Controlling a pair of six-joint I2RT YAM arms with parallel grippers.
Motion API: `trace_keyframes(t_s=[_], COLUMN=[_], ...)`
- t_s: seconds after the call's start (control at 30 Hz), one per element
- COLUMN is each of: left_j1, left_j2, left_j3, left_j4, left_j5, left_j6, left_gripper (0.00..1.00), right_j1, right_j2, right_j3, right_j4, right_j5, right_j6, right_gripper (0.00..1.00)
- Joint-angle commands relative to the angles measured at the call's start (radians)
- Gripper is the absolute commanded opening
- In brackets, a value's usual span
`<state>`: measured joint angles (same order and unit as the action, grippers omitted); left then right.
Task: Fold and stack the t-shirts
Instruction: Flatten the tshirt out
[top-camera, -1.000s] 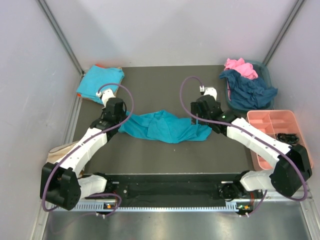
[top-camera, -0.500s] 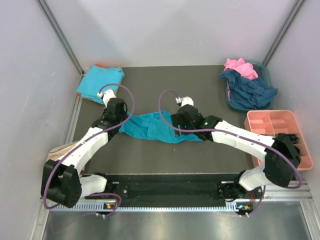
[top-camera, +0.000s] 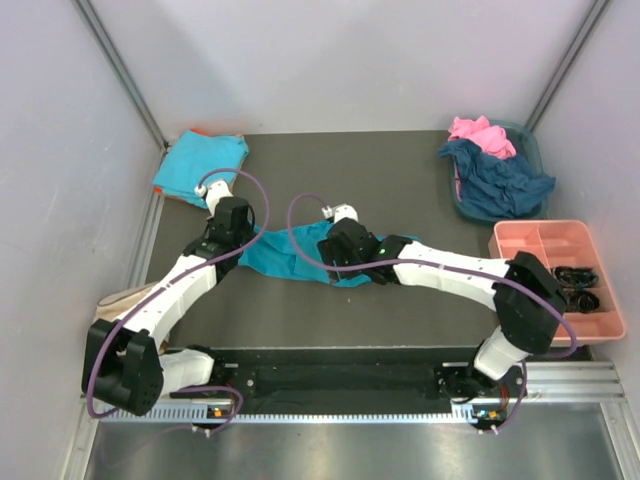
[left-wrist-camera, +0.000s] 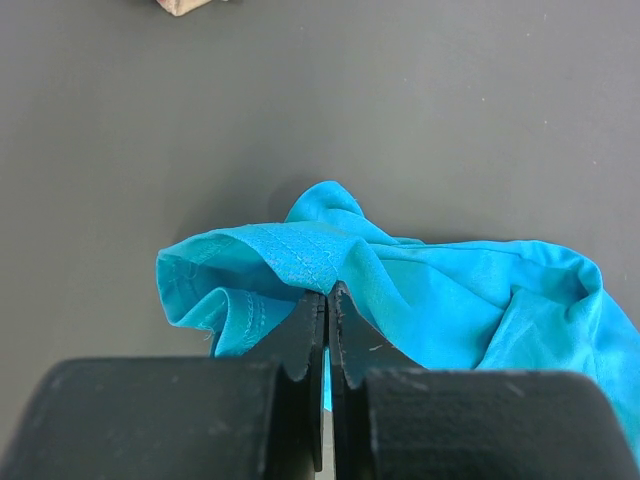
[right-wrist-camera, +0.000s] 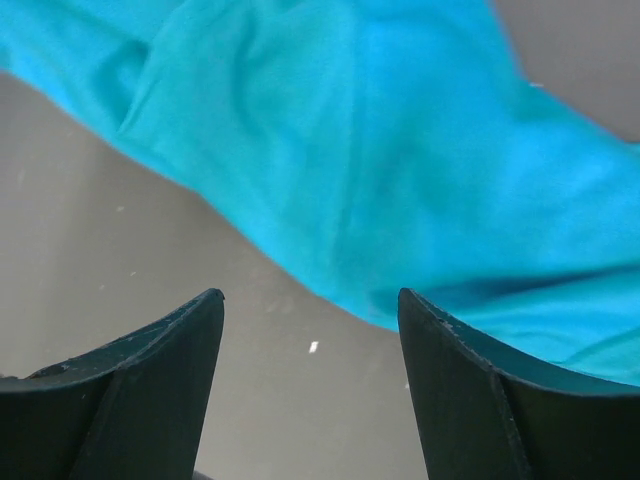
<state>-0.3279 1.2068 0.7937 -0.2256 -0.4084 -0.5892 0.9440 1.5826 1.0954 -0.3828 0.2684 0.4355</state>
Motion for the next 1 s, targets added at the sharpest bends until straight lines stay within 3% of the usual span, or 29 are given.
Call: trace_keyframes(t_s=[0.0,0.5,0.9,0.97], left_j1=[0.003,0.012,0.012,0.012], left_j2=[-0.015,-0.020,-0.029,-0.029], left_j3=[0.013,-0.004,-0.011,-0.013], left_j4=[0.029,0.029,0.025,0.026], left_j5=[-0.018,-0.017,-0.023,-0.023], left_j6=[0.011,0.000,0.005,0.005], left_gripper=[0.00,0.00,0.00,0.00], right_j1=[0.055,0.081,0.081,0.081], right_j2=[0.053,0.125,0.254,0.260], right_j3=[0.084,0.073,0.089,0.081], right_j4=[0.044,0.097,0.094,0.099], right_j5=[-0.023,0.020,0.166,0.152], right_j6=[-0.026,-0.053,-0.078,-0.070], right_gripper=[0.70,0.71,0.72,0.63])
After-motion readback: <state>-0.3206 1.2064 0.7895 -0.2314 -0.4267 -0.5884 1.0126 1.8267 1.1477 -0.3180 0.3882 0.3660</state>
